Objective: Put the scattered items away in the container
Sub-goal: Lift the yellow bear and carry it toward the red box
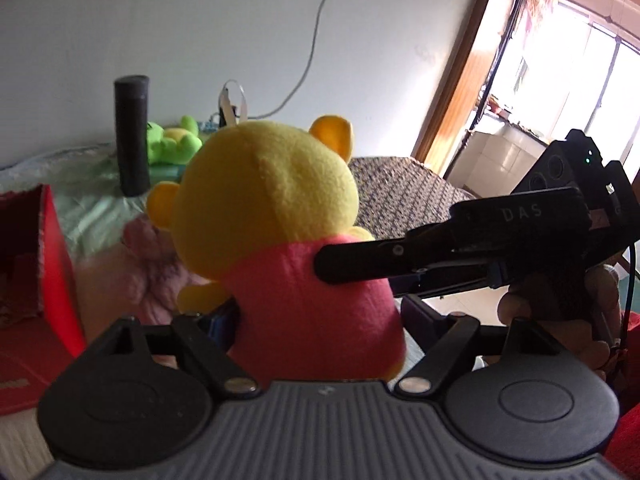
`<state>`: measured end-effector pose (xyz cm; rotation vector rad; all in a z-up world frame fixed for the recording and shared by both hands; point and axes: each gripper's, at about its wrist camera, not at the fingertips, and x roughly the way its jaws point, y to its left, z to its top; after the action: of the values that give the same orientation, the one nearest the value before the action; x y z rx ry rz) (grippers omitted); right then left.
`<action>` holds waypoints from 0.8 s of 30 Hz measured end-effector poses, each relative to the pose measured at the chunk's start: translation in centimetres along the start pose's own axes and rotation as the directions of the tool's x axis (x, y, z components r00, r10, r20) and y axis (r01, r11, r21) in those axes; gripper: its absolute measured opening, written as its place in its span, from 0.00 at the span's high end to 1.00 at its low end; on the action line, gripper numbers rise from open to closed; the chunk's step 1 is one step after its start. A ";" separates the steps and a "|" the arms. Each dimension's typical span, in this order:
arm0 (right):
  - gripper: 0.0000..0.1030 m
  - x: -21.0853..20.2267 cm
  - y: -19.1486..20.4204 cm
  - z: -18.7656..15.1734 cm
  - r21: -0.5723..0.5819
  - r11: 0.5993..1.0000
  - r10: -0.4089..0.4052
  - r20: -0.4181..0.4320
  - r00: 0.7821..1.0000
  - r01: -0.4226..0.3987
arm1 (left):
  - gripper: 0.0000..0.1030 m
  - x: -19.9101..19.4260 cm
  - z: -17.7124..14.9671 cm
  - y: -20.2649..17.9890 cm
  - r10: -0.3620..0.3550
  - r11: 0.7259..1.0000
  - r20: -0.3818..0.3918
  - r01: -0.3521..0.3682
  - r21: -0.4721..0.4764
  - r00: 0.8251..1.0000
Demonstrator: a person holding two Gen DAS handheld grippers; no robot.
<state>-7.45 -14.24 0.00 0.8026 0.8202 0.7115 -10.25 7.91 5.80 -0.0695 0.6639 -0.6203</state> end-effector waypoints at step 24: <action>0.61 28.3 15.2 -2.7 -0.159 0.986 -0.063 -0.032 0.998 0.057 | 0.18 -10.0 -1.5 30.2 0.233 0.950 -0.009 -0.229 -0.210 0.973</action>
<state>0.79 16.86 1.63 0.6211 0.8071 0.7299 -1.66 38.41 2.54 -0.1902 0.7092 -0.3220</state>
